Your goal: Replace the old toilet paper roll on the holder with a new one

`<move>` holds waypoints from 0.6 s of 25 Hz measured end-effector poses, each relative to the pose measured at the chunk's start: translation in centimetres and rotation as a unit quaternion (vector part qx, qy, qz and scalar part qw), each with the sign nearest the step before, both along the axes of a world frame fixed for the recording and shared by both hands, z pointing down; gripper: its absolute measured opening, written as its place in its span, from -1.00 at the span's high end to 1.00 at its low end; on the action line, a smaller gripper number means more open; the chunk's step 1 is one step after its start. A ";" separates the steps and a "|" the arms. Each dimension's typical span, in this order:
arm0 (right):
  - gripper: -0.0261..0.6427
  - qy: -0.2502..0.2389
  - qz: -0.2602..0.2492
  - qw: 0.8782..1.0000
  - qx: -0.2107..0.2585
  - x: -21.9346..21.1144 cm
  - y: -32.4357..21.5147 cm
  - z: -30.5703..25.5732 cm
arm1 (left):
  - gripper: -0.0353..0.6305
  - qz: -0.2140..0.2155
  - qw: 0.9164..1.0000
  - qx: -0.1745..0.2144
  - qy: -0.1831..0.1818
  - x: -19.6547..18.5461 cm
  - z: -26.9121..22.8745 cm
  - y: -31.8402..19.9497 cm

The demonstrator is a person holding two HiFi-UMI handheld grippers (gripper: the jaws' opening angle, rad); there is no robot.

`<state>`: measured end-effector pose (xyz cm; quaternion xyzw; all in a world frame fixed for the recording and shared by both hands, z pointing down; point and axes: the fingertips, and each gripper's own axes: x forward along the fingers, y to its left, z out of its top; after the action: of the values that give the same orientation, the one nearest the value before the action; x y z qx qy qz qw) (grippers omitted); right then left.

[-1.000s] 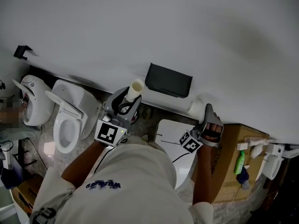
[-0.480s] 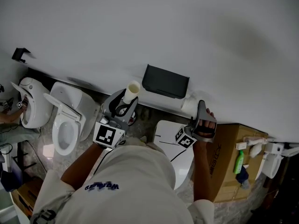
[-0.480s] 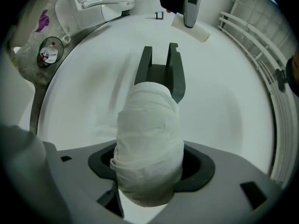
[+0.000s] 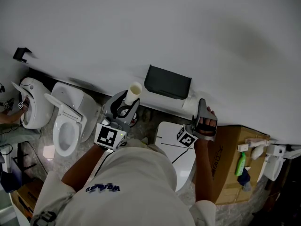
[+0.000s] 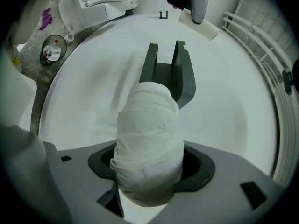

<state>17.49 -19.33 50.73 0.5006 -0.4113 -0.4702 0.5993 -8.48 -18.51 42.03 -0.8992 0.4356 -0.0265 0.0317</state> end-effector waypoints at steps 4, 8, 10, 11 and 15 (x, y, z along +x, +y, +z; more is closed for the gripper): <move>0.01 0.001 -0.005 1.000 -0.003 -0.5 -0.2 0.1 | 0.35 -0.004 1.000 -0.002 -0.002 -0.3 0.0 0.2; 0.01 0.001 0.004 1.000 -0.009 0.0 -0.3 1.0 | 0.35 -0.005 1.000 -0.001 0.001 -0.2 -0.1 0.3; 0.01 0.002 0.004 1.000 -0.012 -0.2 -0.3 1.1 | 0.35 -0.005 1.000 0.001 0.002 -0.3 -0.2 0.5; 0.01 0.001 0.003 1.000 -0.014 -0.3 -0.3 1.2 | 0.35 -0.006 1.000 0.002 0.004 -0.3 -0.3 0.6; 0.01 -0.001 0.003 1.000 -0.016 -0.6 -0.4 1.5 | 0.35 -0.007 1.000 0.001 0.003 -0.6 -0.2 0.9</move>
<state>16.86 -19.70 52.21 0.4927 -0.4179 -0.4615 0.6080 -9.07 -17.60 41.85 -0.8962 0.4419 -0.0236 0.0314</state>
